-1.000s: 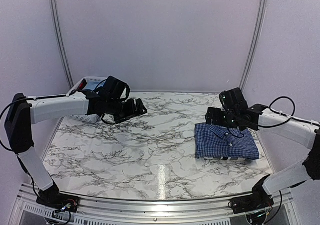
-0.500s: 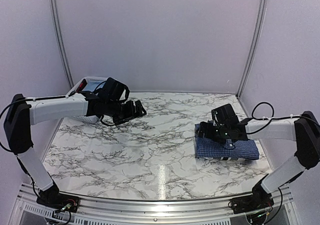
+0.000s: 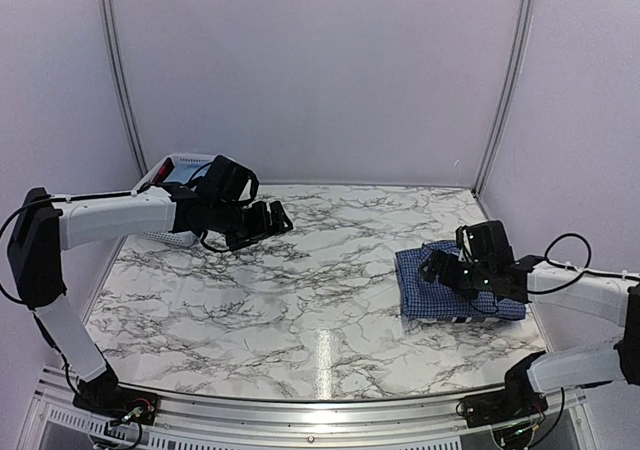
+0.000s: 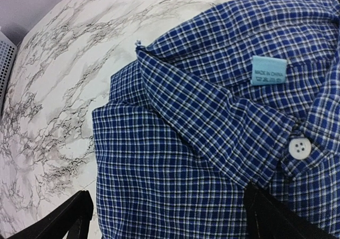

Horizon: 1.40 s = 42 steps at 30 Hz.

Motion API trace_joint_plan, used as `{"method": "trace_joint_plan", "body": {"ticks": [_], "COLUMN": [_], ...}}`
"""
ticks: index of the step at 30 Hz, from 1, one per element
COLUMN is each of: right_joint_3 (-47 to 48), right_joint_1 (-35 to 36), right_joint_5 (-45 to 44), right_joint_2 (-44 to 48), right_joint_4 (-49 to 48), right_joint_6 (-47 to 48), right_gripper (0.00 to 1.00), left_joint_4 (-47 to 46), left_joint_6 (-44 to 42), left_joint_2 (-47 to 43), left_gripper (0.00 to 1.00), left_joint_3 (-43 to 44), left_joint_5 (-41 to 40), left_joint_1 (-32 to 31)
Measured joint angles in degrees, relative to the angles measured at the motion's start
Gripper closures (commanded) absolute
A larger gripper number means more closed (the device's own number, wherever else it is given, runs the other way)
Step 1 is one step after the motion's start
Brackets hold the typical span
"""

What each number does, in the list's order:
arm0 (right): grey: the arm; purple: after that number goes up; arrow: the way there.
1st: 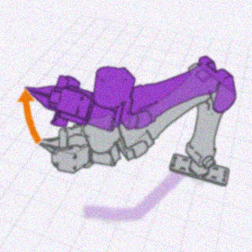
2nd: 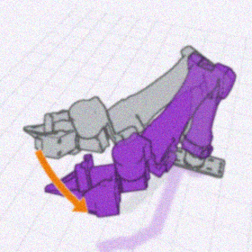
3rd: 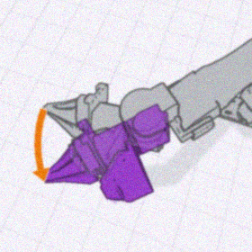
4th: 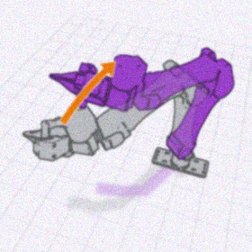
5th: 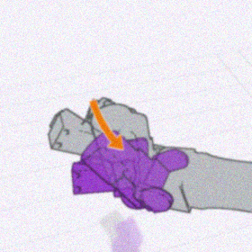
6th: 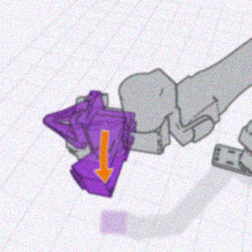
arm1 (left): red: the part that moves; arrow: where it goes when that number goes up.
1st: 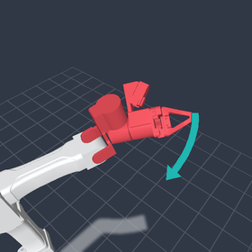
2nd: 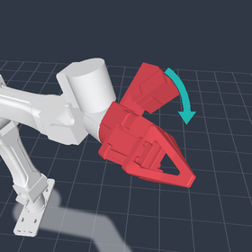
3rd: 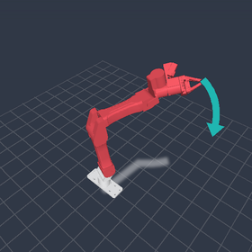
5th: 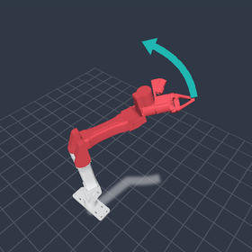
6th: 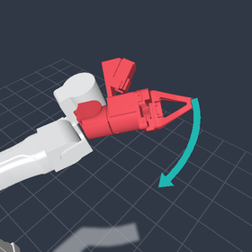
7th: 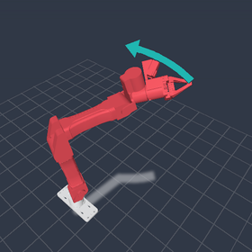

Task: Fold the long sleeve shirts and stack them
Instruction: Move the square-folded shirt to the corner of the board, then reset both arms

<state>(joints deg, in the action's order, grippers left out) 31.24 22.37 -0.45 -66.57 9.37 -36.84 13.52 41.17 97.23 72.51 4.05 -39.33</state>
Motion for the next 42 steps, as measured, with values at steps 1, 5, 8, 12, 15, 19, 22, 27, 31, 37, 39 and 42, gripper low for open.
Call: {"method": "trace_joint_plan", "body": {"ticks": [1,5,8,12,15,19,22,27,31,37,39,42], "right_joint_3": [-0.3,-1.2,-1.3,-1.3,-1.3,-1.5,-1.6,-0.5,4.1,15.1,17.3,19.2], "right_joint_1": [-0.4,-2.4,-3.0,-3.6,-5.3,-8.1,-8.7,-8.5,-5.0,6.1,8.3,10.3], "right_joint_5": [0.0,0.0,-0.1,-0.5,-0.6,-0.2,-0.2,0.0,-2.2,-7.5,-8.9,-10.8], "right_joint_2": [0.7,2.6,3.3,3.8,4.1,4.8,5.1,5.7,4.9,-0.4,-1.6,-2.6], "right_joint_4": [0.4,1.9,2.8,4.2,5.0,5.5,5.9,8.1,10.6,10.8,10.3,9.1], "right_joint_6": [0.0,0.4,0.8,1.1,1.6,2.1,2.6,4.0,4.6,6.4,7.3,9.5], "right_gripper": [0.02,0.01,0.01,0.02,0.02,0.01,0.01,0.01,0.02,0.01,0.01,0.01], "left_joint_4": [0.0,0.0,0.0,0.0,0.0,-0.1,-0.1,-0.1,-0.1,-0.2,-0.3,-0.5], "left_joint_6": [0.0,0.0,0.0,0.0,0.0,0.0,0.0,-0.1,-0.6,-3.7,-5.3,-7.7], "left_joint_2": [0.0,0.0,0.0,-0.2,-0.2,-0.2,-0.2,-0.2,-1.2,-6.4,-8.9,-12.5], "left_gripper": [0.01,0.01,0.01,0.01,0.01,0.01,0.01,0.01,0.01,0.01,0.01,0.01], "left_joint_3": [0.0,0.0,-0.1,-0.4,-0.4,-0.4,-0.4,-0.4,-0.4,-1.3,-2.0,-3.3], "left_joint_5": [0.0,0.0,0.0,0.0,0.0,0.0,0.0,-0.1,-1.0,-4.0,-5.4,-7.6], "left_joint_1": [0.0,0.0,0.0,0.0,0.0,0.0,0.0,0.0,0.0,0.0,0.0,0.0]}}
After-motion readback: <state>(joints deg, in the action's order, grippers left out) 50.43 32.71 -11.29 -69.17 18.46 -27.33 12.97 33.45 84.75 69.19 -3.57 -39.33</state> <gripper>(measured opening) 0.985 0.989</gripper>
